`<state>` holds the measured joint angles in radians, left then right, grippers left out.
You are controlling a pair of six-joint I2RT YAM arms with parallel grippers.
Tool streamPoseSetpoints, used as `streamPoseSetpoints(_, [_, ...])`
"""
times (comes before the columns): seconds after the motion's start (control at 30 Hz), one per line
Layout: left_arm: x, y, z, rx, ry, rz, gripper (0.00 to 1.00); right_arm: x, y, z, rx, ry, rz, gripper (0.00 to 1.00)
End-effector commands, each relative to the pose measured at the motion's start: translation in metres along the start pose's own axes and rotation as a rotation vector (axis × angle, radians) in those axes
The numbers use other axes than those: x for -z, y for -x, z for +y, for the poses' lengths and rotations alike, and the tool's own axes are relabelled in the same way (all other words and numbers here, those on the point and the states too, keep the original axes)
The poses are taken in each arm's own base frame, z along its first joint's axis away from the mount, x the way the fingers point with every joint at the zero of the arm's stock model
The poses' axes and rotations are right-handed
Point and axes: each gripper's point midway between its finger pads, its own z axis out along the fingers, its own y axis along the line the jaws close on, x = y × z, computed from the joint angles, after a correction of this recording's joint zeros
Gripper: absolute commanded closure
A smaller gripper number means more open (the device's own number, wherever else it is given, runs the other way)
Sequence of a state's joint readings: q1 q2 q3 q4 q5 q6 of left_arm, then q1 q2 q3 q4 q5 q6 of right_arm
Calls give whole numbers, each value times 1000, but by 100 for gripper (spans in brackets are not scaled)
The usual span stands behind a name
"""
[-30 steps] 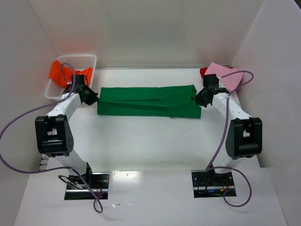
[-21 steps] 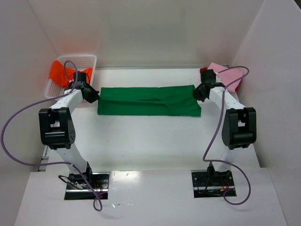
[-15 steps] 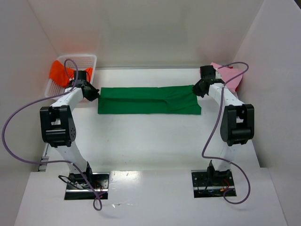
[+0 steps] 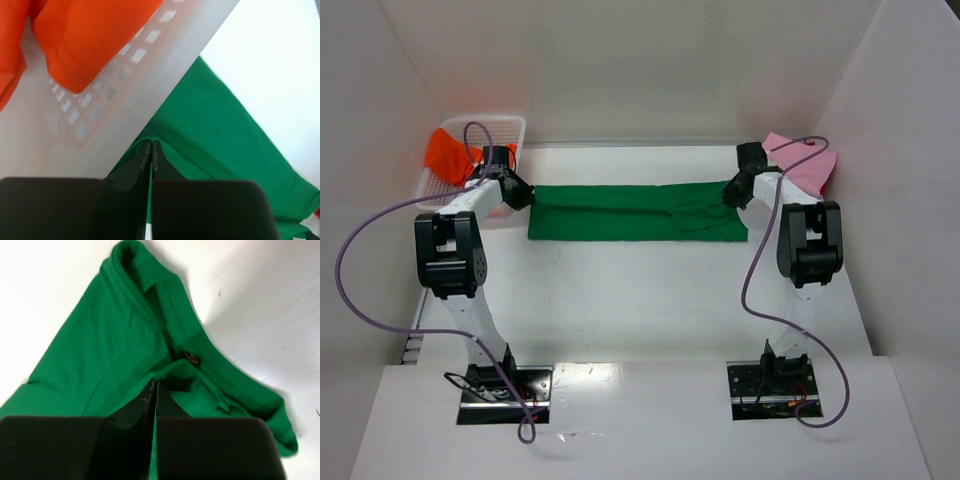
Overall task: Fold and stack the t-shirts
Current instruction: Fold the other side of the tshirt into a rectangle
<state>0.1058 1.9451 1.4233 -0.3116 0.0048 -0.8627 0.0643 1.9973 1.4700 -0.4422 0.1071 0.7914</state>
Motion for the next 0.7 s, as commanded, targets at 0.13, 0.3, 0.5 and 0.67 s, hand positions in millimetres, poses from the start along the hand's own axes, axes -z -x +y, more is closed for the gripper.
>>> streamPoseSetpoints(0.13, [-10,31,-9,-13,-5,-90,94,-10,44,36,40,96,-102,86])
streamPoseSetpoints(0.3, [-5,39,-21,-14,-48,-111,24,-6,56,50,79,126,-122,59])
streamPoseSetpoints(0.5, [19,44,-77,-73,-295,-104,1,31,78,79,129,242,-175,36])
streamPoseSetpoints(0.67, [35,33,-125,-247,-460,-85,1,52,60,77,141,298,-120,34])
